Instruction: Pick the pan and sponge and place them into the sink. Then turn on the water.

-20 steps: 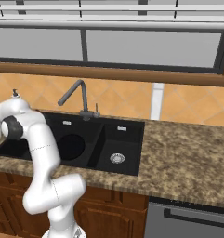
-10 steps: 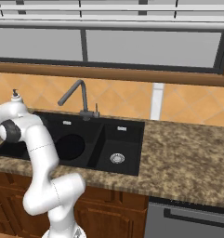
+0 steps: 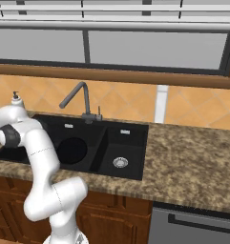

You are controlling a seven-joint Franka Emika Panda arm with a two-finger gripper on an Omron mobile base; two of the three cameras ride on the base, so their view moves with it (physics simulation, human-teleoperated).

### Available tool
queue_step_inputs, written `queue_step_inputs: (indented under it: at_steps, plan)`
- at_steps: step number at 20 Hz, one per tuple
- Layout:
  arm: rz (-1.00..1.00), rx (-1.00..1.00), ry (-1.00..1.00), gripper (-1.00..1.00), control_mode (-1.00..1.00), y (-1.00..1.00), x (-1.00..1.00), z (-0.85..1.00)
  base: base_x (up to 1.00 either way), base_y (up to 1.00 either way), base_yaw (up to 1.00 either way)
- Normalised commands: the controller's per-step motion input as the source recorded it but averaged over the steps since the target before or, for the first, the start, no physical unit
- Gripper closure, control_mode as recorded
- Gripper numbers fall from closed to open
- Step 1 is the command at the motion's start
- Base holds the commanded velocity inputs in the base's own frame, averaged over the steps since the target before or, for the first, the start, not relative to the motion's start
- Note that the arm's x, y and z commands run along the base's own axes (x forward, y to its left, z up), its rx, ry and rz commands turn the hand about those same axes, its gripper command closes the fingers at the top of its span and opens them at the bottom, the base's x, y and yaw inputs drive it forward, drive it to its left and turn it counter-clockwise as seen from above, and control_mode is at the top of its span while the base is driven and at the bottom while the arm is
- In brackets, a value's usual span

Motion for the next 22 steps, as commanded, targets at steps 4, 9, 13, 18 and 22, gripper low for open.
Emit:
queue_step_inputs:
  at_steps: [4,9,13,18,22]
  plan:
    - [0.0,0.06,0.0,1.0,-1.0,-0.35,0.0,-0.8,0.0,0.0,0.0]
    - [0.0,0.09,0.0,1.0,-1.0,-0.28,-0.01,-0.26,0.0,0.0,0.0]
    - [0.01,0.0,-0.12,1.0,-1.0,-0.43,-0.23,-0.05,0.0,0.0,0.0]
    - [0.04,0.0,-0.19,1.0,-1.0,-0.77,-0.6,0.27,0.0,0.0,0.0]
    - [0.01,0.0,-0.04,1.0,-1.0,-0.85,-0.43,0.34,0.0,0.0,0.0]
